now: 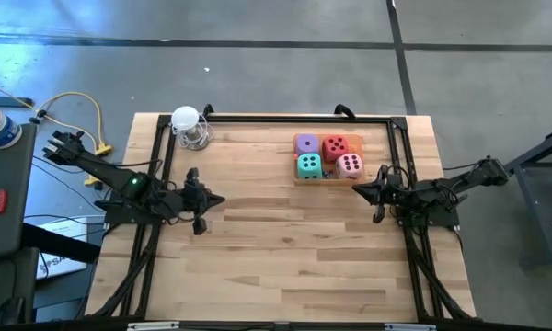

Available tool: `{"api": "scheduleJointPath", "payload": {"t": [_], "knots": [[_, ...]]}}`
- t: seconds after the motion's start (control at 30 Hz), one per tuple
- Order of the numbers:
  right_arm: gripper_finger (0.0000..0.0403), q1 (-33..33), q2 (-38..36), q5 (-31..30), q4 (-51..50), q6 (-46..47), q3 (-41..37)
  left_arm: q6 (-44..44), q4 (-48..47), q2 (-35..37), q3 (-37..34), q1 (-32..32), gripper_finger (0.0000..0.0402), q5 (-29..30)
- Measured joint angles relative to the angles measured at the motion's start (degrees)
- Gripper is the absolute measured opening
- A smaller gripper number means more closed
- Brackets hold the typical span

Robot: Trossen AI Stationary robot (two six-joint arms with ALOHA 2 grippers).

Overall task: Pick & Place Dice
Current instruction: Return to Home Position

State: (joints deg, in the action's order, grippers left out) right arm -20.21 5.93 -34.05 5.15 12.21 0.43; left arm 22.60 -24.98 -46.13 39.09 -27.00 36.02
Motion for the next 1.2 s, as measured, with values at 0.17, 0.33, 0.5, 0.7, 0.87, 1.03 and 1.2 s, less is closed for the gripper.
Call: {"api": "scheduleJointPath", "payload": {"t": [0.17,0.33,0.5,0.7,0.87,1.03,1.2], "knots": [[0.0001,-0.02,0.00,-0.01,-0.02,0.00,-0.02,-13.11,7.27,0.87,0.02,-3.54,0.0000,-0.08],[0.0002,-0.02,0.00,-0.03,-0.09,0.00,-0.03,-21.32,8.98,3.89,0.02,-6.54,0.0000,-0.08],[0.0002,-0.02,0.00,-0.06,-0.13,0.00,-0.07,-22.65,4.55,9.43,-0.01,-6.52,0.0000,0.27],[0.0002,-0.02,0.00,-0.08,-0.15,0.00,-0.07,-22.85,5.08,18.89,-7.09,-6.50,0.0000,0.25],[0.0001,-0.02,0.00,-0.08,-0.17,0.00,-0.09,-22.78,16.76,28.10,-19.14,-5.85,0.0000,-0.72],[0.0001,-0.02,0.00,-0.08,-0.20,0.00,-0.11,-25.31,33.08,31.71,-30.72,-4.33,0.0000,-2.27],[0.0001,-0.02,0.00,-0.10,-0.22,0.00,-0.11,-29.07,37.29,31.67,-37.27,-1.58,0.0000,-2.25]]}}
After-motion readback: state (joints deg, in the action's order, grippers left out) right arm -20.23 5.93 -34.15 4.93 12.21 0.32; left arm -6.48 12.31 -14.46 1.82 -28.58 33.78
